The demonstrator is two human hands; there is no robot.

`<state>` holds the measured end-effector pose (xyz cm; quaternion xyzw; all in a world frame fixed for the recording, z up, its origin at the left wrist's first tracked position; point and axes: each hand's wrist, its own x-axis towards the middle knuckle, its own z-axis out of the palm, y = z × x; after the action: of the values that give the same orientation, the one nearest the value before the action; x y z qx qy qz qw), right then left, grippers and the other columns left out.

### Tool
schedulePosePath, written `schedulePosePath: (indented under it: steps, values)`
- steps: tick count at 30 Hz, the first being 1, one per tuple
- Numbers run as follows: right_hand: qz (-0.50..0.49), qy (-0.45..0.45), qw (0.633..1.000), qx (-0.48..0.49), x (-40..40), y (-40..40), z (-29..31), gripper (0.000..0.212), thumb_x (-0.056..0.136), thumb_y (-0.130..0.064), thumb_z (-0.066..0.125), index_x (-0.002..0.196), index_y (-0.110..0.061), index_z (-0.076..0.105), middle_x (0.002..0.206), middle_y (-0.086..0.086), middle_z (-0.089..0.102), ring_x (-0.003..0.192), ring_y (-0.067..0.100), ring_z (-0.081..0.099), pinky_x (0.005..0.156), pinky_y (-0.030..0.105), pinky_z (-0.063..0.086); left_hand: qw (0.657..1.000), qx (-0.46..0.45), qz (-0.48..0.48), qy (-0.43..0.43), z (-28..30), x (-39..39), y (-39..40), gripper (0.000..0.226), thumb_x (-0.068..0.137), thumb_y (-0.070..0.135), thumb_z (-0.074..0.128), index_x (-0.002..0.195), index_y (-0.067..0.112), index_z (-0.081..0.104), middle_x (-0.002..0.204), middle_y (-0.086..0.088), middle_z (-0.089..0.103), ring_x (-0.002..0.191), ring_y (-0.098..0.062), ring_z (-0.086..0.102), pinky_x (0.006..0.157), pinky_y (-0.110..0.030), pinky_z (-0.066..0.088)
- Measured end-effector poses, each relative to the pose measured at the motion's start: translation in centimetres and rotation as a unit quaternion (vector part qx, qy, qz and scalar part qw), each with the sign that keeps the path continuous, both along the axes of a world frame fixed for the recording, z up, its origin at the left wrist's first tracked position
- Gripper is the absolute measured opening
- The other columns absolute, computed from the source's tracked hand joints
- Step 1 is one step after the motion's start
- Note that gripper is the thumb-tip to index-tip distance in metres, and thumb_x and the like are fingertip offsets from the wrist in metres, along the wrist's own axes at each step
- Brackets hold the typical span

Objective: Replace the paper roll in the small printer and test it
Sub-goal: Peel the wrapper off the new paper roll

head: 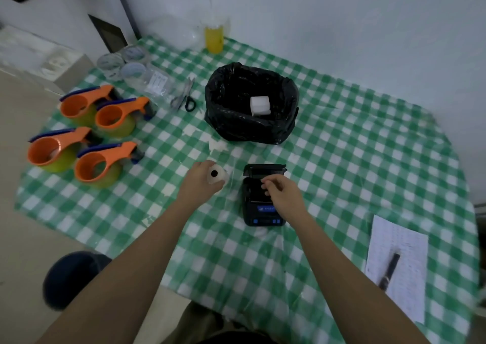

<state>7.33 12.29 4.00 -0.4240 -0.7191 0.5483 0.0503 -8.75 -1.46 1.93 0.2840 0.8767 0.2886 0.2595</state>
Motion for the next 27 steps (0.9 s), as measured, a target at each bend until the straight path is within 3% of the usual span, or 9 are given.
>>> schedulePosePath:
  steps: [4, 7, 9, 13, 17, 21, 24, 27]
  values:
    - [-0.048, 0.055, 0.993, -0.091, -0.1, 0.2, 2.4, 0.023, 0.095, -0.029, 0.048, 0.115, -0.021, 0.058, 0.113, 0.001, 0.062, 0.103, 0.018, 0.060, 0.087, 0.033, 0.051, 0.982, 0.157, -0.058, -0.092, 5.0, 1.9, 2.2, 0.042, 0.079, 0.014, 0.070, 0.117, 0.015, 0.054, 0.116, 0.000, 0.053, 0.108, -0.016, 0.054, 0.069, -0.010, 0.055]
    - [-0.081, 0.142, 0.956, -0.242, 0.1, 0.6, 4.6, 0.028, 0.094, -0.035, 0.049, 0.117, -0.022, 0.058, 0.116, 0.002, 0.063, 0.105, 0.021, 0.063, 0.086, 0.035, 0.052, 0.957, 0.228, -0.081, -0.162, 7.9, 3.5, 3.4, 0.039, 0.078, 0.004, 0.068, 0.111, 0.020, 0.055, 0.106, 0.009, 0.057, 0.098, 0.000, 0.057, 0.074, -0.010, 0.055]
    - [-0.086, 0.202, 0.932, -0.290, 0.6, 1.1, 5.7, 0.029, 0.093, -0.030, 0.052, 0.116, -0.016, 0.060, 0.113, 0.006, 0.066, 0.104, 0.024, 0.064, 0.086, 0.036, 0.054, 0.943, 0.255, -0.095, -0.192, 8.9, 4.3, 3.7, 0.039, 0.079, 0.001, 0.066, 0.110, 0.022, 0.055, 0.105, 0.010, 0.058, 0.096, 0.009, 0.058, 0.078, -0.012, 0.055]
    - [-0.077, 0.260, 0.930, -0.248, 1.7, 1.3, 7.2, 0.030, 0.092, -0.020, 0.054, 0.120, -0.010, 0.058, 0.115, 0.008, 0.065, 0.108, 0.024, 0.063, 0.083, 0.030, 0.056, 0.929, 0.279, -0.113, -0.214, 10.0, 4.9, 3.6, 0.045, 0.079, 0.002, 0.066, 0.117, 0.022, 0.054, 0.118, 0.001, 0.060, 0.114, -0.004, 0.056, 0.093, -0.027, 0.054]
    - [-0.074, 0.291, 0.933, -0.198, 2.2, 1.0, 8.2, 0.029, 0.092, -0.013, 0.053, 0.121, -0.009, 0.055, 0.110, 0.008, 0.066, 0.100, 0.019, 0.065, 0.080, 0.028, 0.058, 0.923, 0.279, -0.094, -0.248, 11.7, 5.6, 3.8, 0.050, 0.084, 0.020, 0.065, 0.129, 0.028, 0.045, 0.128, 0.009, 0.052, 0.115, 0.000, 0.054, 0.085, -0.020, 0.054]
    - [-0.068, 0.308, 0.936, -0.153, 2.0, 0.4, 9.0, 0.022, 0.091, -0.011, 0.055, 0.110, -0.019, 0.060, 0.109, 0.006, 0.065, 0.100, 0.018, 0.065, 0.084, 0.031, 0.057, 0.938, 0.227, -0.023, -0.261, 12.7, 6.2, 4.2, 0.037, 0.092, 0.043, 0.044, 0.122, 0.022, 0.048, 0.111, 0.002, 0.058, 0.093, -0.010, 0.062, 0.078, -0.026, 0.056]
    - [-0.053, 0.314, 0.940, -0.119, 2.1, 0.1, 9.6, 0.023, 0.090, -0.010, 0.056, 0.109, -0.022, 0.059, 0.112, 0.007, 0.065, 0.098, 0.018, 0.066, 0.081, 0.028, 0.057, 0.933, 0.240, -0.001, -0.267, 12.9, 6.5, 4.3, 0.033, 0.093, 0.038, 0.045, 0.114, 0.014, 0.053, 0.092, 0.000, 0.060, 0.073, -0.010, 0.062, 0.066, -0.021, 0.057]
    - [-0.046, 0.311, 0.941, -0.125, 2.2, 0.1, 10.0, 0.022, 0.090, -0.009, 0.057, 0.108, -0.021, 0.060, 0.113, 0.008, 0.063, 0.098, 0.020, 0.066, 0.082, 0.030, 0.057, 0.923, 0.272, 0.003, -0.272, 13.0, 6.5, 4.1, 0.026, 0.094, 0.031, 0.047, 0.111, 0.013, 0.054, 0.087, 0.002, 0.061, 0.072, -0.010, 0.063, 0.065, -0.017, 0.057]
